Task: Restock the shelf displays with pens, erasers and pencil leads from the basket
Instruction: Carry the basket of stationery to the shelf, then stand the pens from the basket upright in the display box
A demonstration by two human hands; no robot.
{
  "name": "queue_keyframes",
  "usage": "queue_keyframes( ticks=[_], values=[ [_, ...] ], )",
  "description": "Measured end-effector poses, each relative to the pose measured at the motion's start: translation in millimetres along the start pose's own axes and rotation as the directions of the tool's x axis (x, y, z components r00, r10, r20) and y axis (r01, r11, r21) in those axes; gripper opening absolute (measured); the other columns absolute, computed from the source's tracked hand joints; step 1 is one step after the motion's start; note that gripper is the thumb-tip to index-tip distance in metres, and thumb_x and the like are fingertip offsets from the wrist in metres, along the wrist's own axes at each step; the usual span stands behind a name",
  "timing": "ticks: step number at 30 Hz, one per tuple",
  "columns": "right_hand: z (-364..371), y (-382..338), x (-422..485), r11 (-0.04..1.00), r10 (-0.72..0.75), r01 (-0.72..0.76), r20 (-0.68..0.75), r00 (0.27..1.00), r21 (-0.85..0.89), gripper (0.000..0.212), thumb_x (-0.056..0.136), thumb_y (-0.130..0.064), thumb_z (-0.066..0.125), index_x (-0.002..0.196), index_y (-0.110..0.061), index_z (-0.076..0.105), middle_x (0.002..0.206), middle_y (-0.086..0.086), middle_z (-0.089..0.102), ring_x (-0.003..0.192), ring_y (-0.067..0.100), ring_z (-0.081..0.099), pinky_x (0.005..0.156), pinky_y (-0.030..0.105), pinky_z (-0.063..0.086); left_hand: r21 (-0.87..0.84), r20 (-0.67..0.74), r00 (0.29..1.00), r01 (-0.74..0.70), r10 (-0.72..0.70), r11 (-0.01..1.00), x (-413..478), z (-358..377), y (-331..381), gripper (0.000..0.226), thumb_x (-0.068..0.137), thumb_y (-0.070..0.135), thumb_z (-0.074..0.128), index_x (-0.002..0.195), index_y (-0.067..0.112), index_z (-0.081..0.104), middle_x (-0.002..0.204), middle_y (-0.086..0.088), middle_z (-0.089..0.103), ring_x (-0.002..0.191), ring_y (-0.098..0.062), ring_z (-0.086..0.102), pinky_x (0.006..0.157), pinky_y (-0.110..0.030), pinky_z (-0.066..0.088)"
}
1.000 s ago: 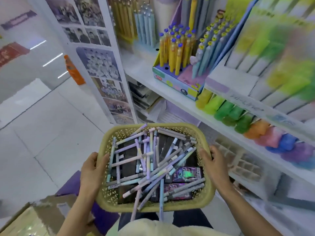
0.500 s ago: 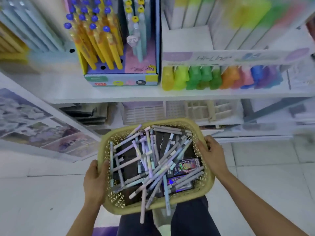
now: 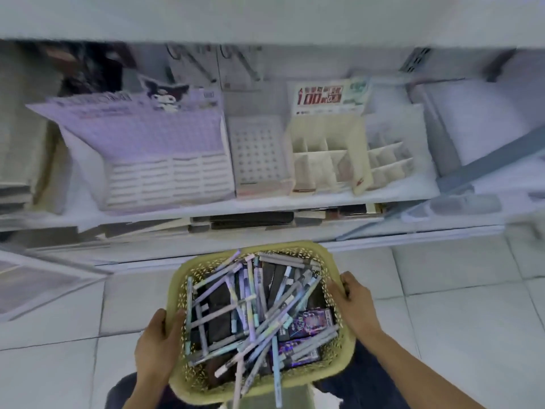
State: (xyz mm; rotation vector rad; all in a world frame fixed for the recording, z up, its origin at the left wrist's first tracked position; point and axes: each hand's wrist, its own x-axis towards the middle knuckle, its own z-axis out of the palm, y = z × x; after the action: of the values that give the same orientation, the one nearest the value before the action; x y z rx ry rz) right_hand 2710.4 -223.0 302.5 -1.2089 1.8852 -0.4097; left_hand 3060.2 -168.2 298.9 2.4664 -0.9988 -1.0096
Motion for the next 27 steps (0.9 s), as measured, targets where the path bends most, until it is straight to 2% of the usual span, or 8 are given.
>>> queue_keyframes(
  ticks=[6,13,16,21,25,27],
  values=[
    [63.8,87.6,71.0,0.984,0.042,-0.036,0.034,0.999,-0.174,0.034,0.095,-0.038,0.055,0.072,-0.016,0.043,0.058,0.0,0.051,0.053,0.013,0.051,0.05,0.028,0.035,0.075,0.054,0.999,-0.001,-0.003,0.997,80.9,101.1,-47.2,0.034,0.098,0.033,0.051,0.074,0.009,0.044,0.061,-0.011,0.055,0.059,-0.028,0.05,0.054,-0.035,0.033],
    [142.1,166.4,135.5,0.943,0.1,-0.069,0.08,0.992,-0.327,0.032,0.096,-0.044,0.05,0.092,-0.013,0.056,0.076,0.003,0.063,0.065,0.015,0.056,0.052,0.025,0.037,0.189,0.091,0.995,0.031,-0.049,0.981,161.1,191.3,-102.8,0.025,0.1,0.032,0.046,0.097,0.008,0.051,0.076,-0.016,0.061,0.07,-0.032,0.054,0.059,-0.038,0.038],
    [167.6,187.9,154.6,0.935,0.113,-0.07,0.107,0.988,-0.347,0.03,0.097,-0.042,0.049,0.097,-0.013,0.057,0.083,0.003,0.064,0.072,0.018,0.058,0.058,0.028,0.04,0.191,0.109,0.992,0.037,-0.059,0.981,177.5,215.3,-120.6,0.023,0.101,0.026,0.043,0.111,0.007,0.051,0.09,-0.018,0.064,0.076,-0.033,0.056,0.062,-0.036,0.038],
    [191.9,211.7,169.0,0.915,0.169,-0.113,0.114,0.979,-0.388,0.025,0.099,-0.033,0.046,0.109,-0.012,0.058,0.092,0.005,0.065,0.079,0.02,0.06,0.067,0.028,0.046,0.178,0.148,0.983,0.082,-0.109,0.981,186.0,237.3,-139.4,0.034,0.102,0.026,0.041,0.129,0.008,0.05,0.117,-0.02,0.063,0.1,-0.038,0.059,0.074,-0.037,0.041],
    [202.0,223.6,176.9,0.915,0.193,-0.13,0.131,0.973,-0.383,0.027,0.1,-0.032,0.044,0.116,-0.013,0.056,0.103,0.01,0.067,0.09,0.025,0.063,0.073,0.03,0.049,0.124,0.197,0.974,0.093,-0.116,0.988,191.2,249.3,-148.0,0.039,0.101,0.025,0.042,0.137,0.011,0.048,0.124,-0.017,0.061,0.107,-0.036,0.057,0.083,-0.039,0.044],
    [207.5,229.3,181.0,0.913,0.192,-0.125,0.138,0.972,-0.388,0.029,0.101,-0.032,0.043,0.118,-0.013,0.055,0.105,0.01,0.067,0.092,0.026,0.063,0.075,0.03,0.049,0.091,0.202,0.974,0.082,-0.099,0.992,195.0,256.8,-153.3,0.039,0.101,0.023,0.043,0.137,0.01,0.049,0.122,-0.016,0.061,0.103,-0.034,0.058,0.082,-0.039,0.044]
  ],
)
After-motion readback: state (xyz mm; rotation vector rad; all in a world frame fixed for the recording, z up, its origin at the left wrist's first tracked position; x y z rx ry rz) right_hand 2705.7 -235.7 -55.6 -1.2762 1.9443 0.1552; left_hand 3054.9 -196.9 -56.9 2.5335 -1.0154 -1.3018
